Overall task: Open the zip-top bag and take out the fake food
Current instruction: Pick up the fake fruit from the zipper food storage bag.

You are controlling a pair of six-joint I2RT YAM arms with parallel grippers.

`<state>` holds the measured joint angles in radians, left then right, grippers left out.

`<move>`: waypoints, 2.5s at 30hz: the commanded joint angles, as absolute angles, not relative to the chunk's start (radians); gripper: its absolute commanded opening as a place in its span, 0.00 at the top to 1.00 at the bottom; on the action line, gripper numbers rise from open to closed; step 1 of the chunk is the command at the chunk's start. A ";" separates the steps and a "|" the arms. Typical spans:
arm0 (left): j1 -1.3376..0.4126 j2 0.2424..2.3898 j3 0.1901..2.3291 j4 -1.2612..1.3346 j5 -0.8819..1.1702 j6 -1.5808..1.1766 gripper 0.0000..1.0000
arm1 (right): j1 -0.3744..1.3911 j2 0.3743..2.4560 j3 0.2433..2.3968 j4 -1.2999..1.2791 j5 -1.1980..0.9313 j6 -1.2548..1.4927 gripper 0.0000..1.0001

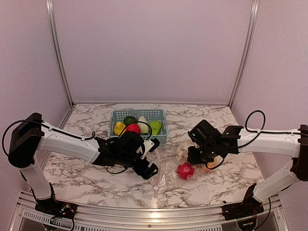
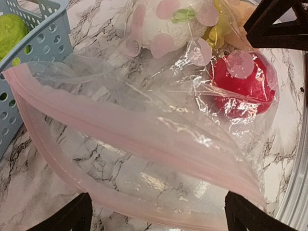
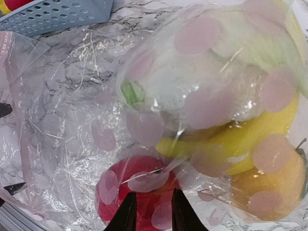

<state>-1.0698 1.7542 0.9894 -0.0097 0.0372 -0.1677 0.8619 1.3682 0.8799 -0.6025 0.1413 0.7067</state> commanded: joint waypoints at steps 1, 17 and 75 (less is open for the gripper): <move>-1.077 1.773 0.967 0.045 0.067 -0.149 0.01 | 0.915 1.341 0.907 -0.725 0.169 0.745 0.78; -1.092 1.811 0.960 0.105 0.094 -0.118 0.01 | 0.939 1.350 0.832 -0.621 0.197 0.811 0.83; -1.104 1.812 0.892 0.307 0.185 0.020 0.01 | 0.959 1.511 0.885 -0.484 0.124 0.722 0.75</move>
<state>-1.0981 1.8339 0.8940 0.2977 0.1753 0.0093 0.9512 1.4551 0.8909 -0.4728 0.1387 0.7326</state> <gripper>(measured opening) 0.987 0.249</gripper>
